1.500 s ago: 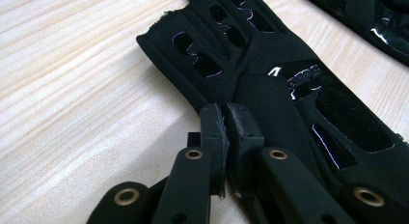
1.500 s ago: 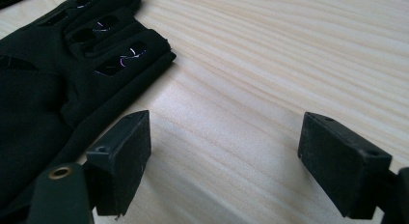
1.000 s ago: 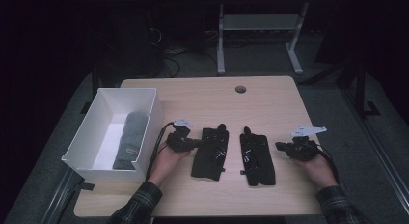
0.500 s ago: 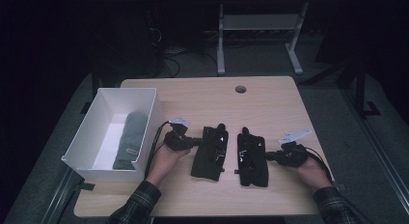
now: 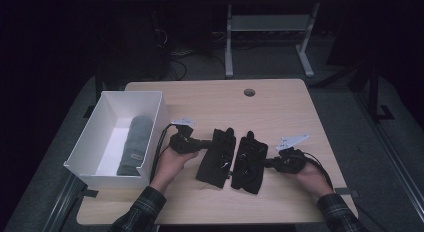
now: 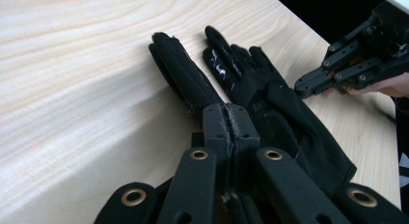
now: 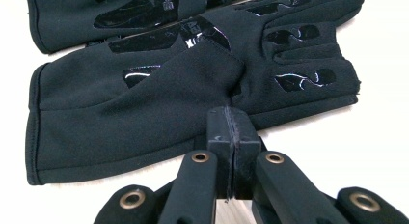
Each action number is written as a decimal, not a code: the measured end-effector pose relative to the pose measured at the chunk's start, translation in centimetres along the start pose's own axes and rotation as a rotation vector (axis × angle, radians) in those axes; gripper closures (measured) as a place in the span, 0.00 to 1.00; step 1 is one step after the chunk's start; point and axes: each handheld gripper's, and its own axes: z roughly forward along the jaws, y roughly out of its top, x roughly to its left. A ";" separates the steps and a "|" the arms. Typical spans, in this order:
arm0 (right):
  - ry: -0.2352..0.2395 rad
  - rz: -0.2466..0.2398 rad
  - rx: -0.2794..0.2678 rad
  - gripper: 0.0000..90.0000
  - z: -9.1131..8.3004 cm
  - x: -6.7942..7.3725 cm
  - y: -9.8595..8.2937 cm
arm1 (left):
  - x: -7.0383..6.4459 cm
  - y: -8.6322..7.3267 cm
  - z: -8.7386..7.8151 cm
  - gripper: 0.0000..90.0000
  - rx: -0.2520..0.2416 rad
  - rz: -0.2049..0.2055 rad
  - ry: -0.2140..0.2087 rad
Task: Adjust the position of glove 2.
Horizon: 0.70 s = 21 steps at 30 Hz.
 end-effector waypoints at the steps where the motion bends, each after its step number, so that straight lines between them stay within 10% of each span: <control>1: 0.000 -0.001 0.001 0.99 0.2 0.1 0.2 | 0.1 0.2 0.0 0.98 -0.009 -0.002 0.001; 21: 0.042 -0.016 -0.019 1.00 2.3 1.0 1.9 | -2.0 2.1 0.8 0.99 -0.052 0.011 -0.107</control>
